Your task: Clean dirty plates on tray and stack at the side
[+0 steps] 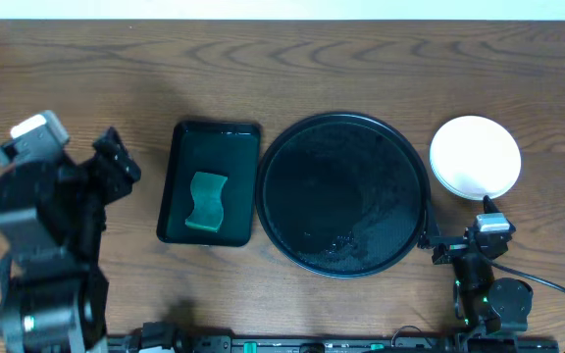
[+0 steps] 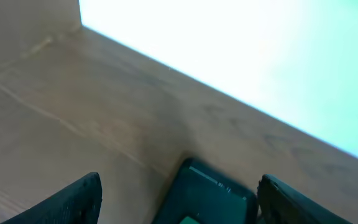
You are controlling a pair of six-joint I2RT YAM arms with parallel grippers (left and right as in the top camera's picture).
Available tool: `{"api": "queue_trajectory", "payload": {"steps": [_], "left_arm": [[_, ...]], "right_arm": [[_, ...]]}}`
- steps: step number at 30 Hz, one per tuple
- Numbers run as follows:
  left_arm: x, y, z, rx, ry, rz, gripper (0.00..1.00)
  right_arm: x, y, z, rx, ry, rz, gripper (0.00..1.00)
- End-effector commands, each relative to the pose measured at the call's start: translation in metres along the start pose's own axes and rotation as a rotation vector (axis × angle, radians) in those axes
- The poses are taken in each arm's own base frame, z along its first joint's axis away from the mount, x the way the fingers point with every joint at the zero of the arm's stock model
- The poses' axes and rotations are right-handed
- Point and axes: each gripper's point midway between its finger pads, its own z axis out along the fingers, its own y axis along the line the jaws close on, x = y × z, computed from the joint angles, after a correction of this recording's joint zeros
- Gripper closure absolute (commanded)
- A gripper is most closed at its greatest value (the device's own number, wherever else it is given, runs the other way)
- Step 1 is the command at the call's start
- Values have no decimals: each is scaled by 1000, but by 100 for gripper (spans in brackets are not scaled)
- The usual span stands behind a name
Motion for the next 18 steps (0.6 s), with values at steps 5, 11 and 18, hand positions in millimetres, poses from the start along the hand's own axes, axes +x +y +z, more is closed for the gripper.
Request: {"api": "queue_trajectory", "payload": {"steps": [5,11,18], "left_arm": [[-12,-1,-19,11,-62,-15,20],[-12,-6,-25,44,-71,-27,20],[-22,-7,-59,79,-168,-31,20]], "right_arm": [[0,0,0,-2,-3,-11,1],[0,0,0,-2,-3,-11,1],[0,0,0,-2,-3,-11,1]]}}
